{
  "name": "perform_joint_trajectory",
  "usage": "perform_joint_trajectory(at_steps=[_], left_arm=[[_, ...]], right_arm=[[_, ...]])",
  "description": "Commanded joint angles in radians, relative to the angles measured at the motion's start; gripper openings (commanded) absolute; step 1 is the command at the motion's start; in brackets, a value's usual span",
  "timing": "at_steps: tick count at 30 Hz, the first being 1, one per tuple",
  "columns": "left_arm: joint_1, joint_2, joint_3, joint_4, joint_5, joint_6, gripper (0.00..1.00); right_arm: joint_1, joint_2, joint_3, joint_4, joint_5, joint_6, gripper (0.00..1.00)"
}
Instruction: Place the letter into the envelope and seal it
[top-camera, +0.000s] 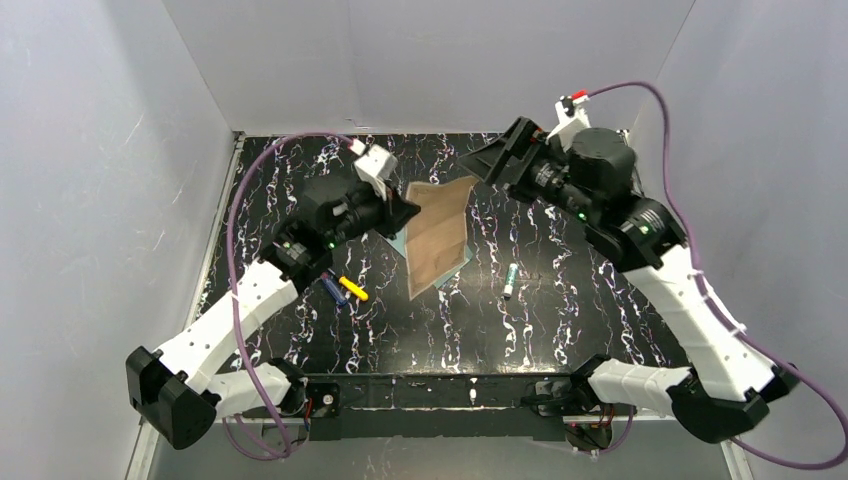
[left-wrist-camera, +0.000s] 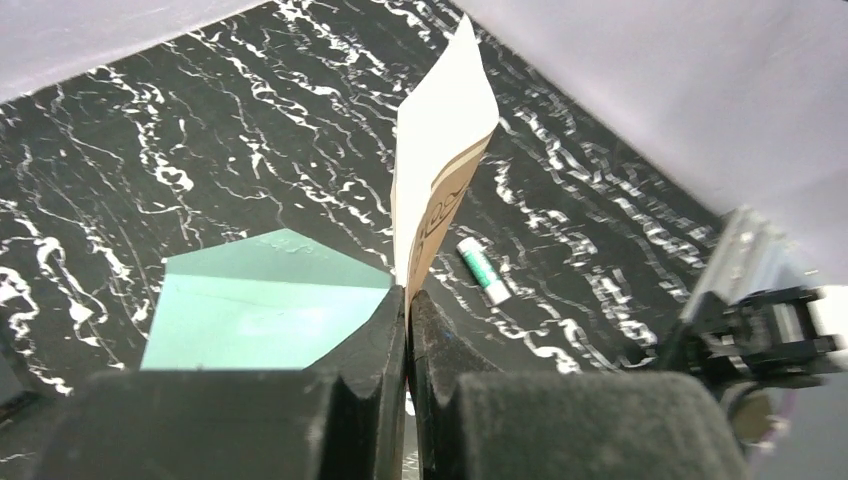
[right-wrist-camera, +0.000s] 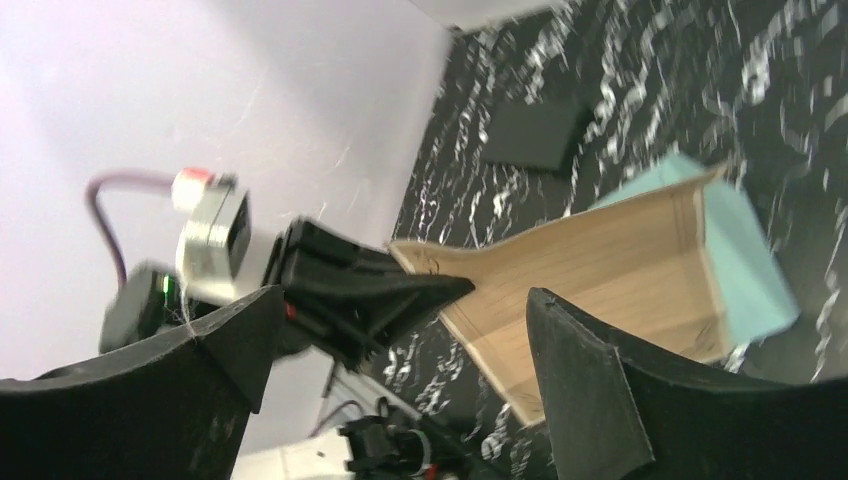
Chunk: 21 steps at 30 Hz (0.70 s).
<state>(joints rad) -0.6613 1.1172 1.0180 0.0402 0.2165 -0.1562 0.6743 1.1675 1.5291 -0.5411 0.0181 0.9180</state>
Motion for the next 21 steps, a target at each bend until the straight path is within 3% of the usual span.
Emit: perform_joint_trajectory(at_steps=[1, 5, 9, 13, 21], left_arm=[[0.122, 0.013, 0.164, -0.192, 0.288, -0.194, 0.0], [0.181, 0.031, 0.238, -0.279, 0.517, -0.161, 0.0], [0.198, 0.027, 0.268, -0.313, 0.673, -0.11, 0.0], [0.232, 0.029, 0.299, -0.335, 0.798, -0.095, 0.0], [0.355, 0.086, 0.362, -0.38, 1.061, -0.108, 0.0]], right_arm=[[-0.002, -0.041, 0.001, 0.15, -0.137, -0.389, 0.99], [-0.002, 0.005, 0.059, 0.049, -0.312, -0.615, 0.99], [-0.002, 0.041, 0.1, -0.011, -0.315, -0.753, 0.99], [-0.002, 0.033, 0.098, 0.037, -0.262, -0.708, 0.99], [-0.002, 0.002, -0.002, 0.089, -0.558, -0.701, 0.98]])
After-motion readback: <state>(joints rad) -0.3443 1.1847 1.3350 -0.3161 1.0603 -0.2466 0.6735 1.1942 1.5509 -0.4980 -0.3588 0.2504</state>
